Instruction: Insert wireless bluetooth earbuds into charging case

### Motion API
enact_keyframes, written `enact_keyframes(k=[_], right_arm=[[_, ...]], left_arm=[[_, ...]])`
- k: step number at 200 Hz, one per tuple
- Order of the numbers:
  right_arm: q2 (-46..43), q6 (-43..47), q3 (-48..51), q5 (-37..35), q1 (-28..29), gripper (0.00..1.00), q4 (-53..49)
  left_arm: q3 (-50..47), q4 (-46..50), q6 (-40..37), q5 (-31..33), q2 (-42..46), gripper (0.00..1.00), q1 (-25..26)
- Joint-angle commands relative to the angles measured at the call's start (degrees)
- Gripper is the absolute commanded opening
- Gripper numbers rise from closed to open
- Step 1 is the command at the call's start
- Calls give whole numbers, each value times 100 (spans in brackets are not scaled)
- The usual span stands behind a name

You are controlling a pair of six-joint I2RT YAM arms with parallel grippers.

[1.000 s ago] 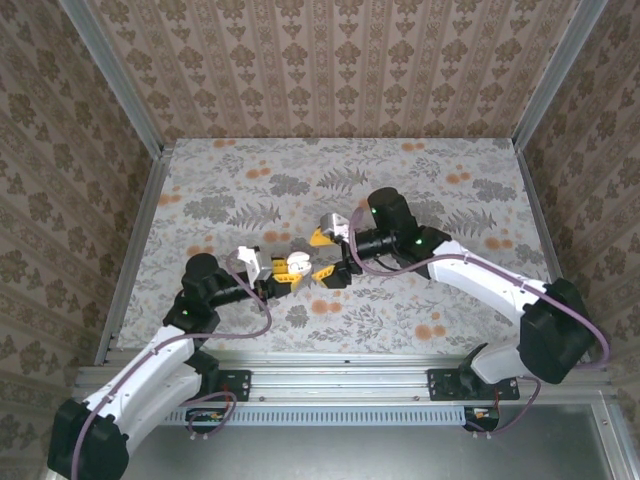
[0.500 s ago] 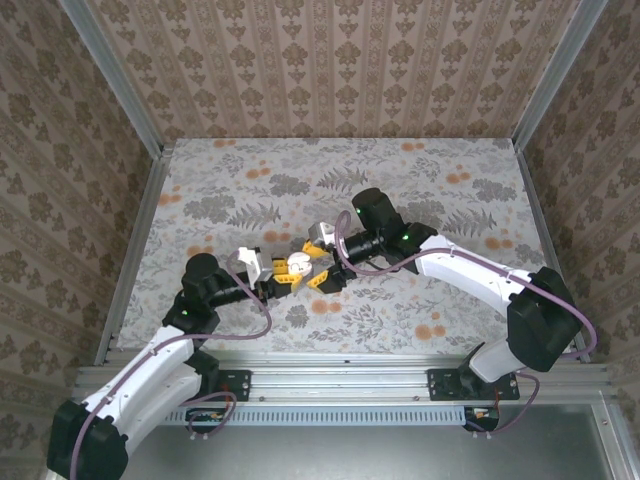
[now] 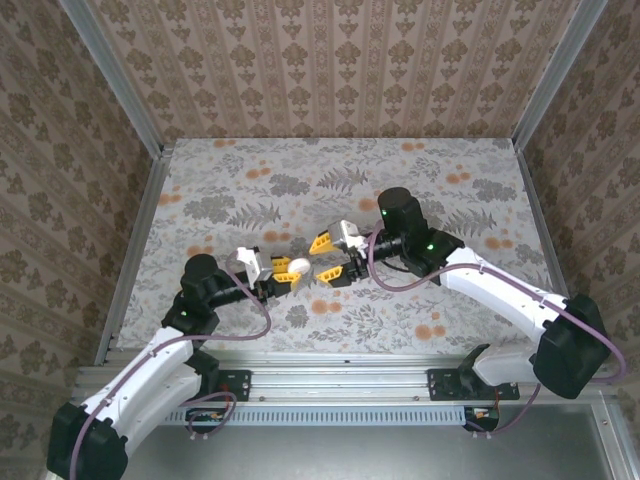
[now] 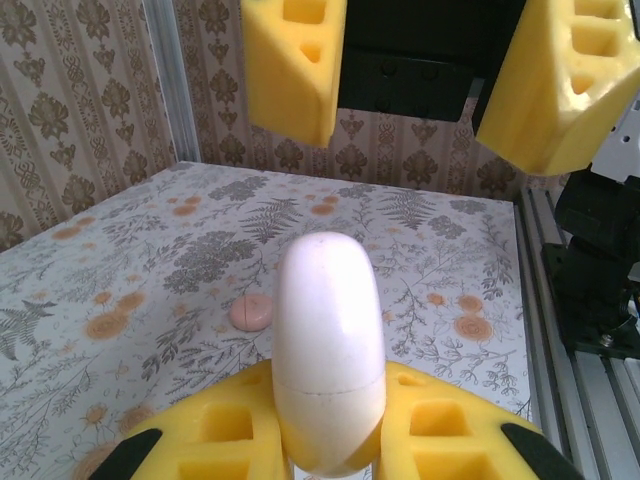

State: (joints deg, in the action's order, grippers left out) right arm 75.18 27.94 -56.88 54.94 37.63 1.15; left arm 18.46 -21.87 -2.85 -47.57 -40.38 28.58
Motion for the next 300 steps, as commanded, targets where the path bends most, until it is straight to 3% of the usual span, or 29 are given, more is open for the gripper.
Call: enact_keyframes(k=[1,64,150,169,185,212,252,276,300], right_arm=[[240,75,-200,-102,-44,55,-162],[985,583,-698,396,60,48,-668],[1225,873,-903,684,96,13,-908],[1184,932,-904,660,89,12,-989],[1142,979,-894,583,78,12,-1115],[1036,1007,-830,281,-38,12,-1395],[957,862,-776,-423,-320,12,-2061],[971,155,-710,-1588,-440,12,-2073],[1021,-418,-798,-2327,-562,11,-2420]], left_arm=[[96,-2,-88,-63,81,0,43],[135,41,-101,-92,111,0,51],[128,101,-109,11,171,0,61],[123,119,-110,108,185,0,69],[92,139,-110,234,212,11,69],[53,216,-93,513,299,39,82],[52,556,-93,1039,416,59,95],[46,721,82,1897,508,74,96],[5,881,291,2900,684,80,96]])
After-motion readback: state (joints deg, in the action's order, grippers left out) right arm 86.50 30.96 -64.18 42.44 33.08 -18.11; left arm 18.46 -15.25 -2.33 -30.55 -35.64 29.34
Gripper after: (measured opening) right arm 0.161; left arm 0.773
